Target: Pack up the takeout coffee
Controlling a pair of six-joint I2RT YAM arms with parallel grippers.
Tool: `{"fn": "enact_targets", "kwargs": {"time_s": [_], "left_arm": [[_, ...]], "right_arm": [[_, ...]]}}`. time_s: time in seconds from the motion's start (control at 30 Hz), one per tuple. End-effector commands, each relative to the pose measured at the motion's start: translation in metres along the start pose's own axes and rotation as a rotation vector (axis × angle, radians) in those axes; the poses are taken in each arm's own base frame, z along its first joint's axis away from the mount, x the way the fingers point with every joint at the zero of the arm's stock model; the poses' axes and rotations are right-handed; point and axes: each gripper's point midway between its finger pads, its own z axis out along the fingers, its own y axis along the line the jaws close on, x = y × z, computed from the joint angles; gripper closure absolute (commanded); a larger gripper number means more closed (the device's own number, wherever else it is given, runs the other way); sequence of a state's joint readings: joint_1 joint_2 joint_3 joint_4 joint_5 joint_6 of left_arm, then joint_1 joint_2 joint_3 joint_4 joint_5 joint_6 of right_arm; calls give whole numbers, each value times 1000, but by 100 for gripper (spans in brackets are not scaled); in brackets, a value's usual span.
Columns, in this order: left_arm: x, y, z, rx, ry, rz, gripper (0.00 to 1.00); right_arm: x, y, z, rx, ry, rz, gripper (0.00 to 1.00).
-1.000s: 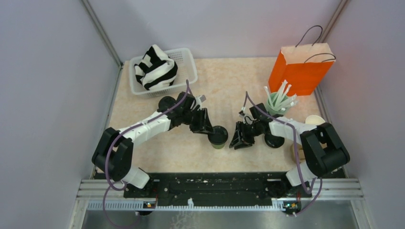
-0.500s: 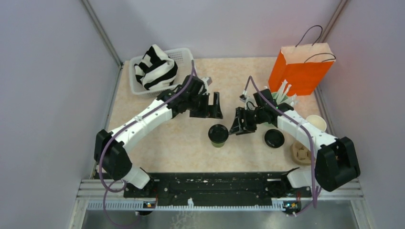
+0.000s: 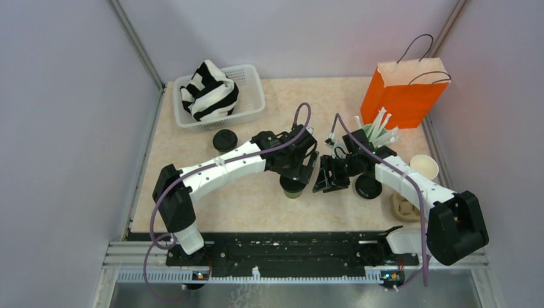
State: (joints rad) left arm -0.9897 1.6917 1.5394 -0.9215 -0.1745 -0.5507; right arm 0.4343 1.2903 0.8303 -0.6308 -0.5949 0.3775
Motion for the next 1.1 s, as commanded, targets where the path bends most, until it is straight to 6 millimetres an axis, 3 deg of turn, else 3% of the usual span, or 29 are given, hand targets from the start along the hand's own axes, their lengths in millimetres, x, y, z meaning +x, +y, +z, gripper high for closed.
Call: {"fn": "enact_targets", "kwargs": {"time_s": [0.0, 0.23, 0.6, 0.93, 1.07], "left_arm": [[-9, -2, -1, -41, -42, 16, 2], [-6, -10, 14, -45, -20, 41, 3], [8, -4, 25, -144, 37, 77, 11], [22, 47, 14, -364, 43, 37, 14], [30, 83, 8, -417, 54, -39, 13]], "right_arm": [[-5, 4, -6, -15, -43, -28, 48], [-5, 4, -6, -20, -48, -31, 48], [-1, 3, -4, -29, -46, -24, 48], [1, 0, 0, -27, -38, -22, 48], [-1, 0, 0, -29, -38, -23, 48]]}}
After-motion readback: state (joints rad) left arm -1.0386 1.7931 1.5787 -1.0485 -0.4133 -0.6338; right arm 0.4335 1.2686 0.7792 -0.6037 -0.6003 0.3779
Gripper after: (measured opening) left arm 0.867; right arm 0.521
